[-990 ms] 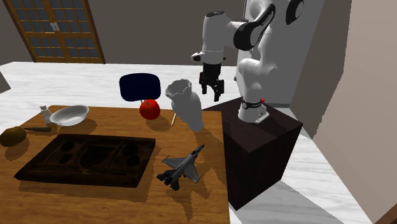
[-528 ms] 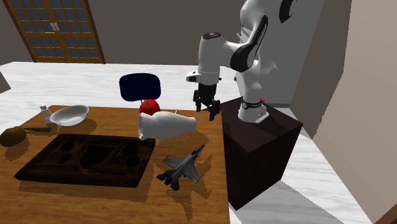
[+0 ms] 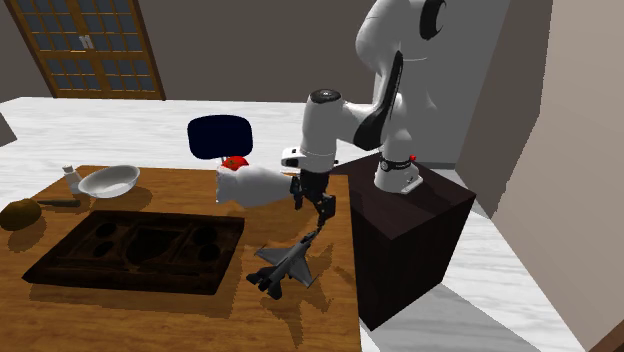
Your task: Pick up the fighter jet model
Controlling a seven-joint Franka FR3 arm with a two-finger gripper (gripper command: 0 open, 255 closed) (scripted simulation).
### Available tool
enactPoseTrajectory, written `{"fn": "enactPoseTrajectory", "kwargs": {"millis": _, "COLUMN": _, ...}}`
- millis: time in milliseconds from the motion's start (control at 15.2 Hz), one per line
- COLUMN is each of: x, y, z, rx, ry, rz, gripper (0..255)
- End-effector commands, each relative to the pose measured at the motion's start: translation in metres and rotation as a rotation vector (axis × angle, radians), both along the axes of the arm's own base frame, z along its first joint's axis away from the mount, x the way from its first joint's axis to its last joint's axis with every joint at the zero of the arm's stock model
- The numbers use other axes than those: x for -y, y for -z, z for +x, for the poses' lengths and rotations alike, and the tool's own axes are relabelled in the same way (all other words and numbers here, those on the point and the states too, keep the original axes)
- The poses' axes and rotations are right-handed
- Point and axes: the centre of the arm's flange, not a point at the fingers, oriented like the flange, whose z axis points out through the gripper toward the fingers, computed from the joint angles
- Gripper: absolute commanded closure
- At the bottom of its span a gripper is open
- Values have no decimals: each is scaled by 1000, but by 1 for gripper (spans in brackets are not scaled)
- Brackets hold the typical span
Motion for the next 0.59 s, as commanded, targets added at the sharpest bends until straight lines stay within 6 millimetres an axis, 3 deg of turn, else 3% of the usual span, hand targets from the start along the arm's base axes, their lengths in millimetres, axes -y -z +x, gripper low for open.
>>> {"fn": "enactPoseTrajectory", "kwargs": {"millis": 0, "x": -14, "y": 13, "z": 17, "rx": 14, "ry": -24, "rz": -6, "gripper": 0}}
{"fn": "enactPoseTrajectory", "kwargs": {"millis": 198, "x": -30, "y": 33, "z": 35, "rx": 30, "ry": -53, "rz": -15, "gripper": 0}}
{"fn": "enactPoseTrajectory", "kwargs": {"millis": 528, "x": -30, "y": 60, "z": 35, "rx": 30, "ry": -53, "rz": -15, "gripper": 0}}
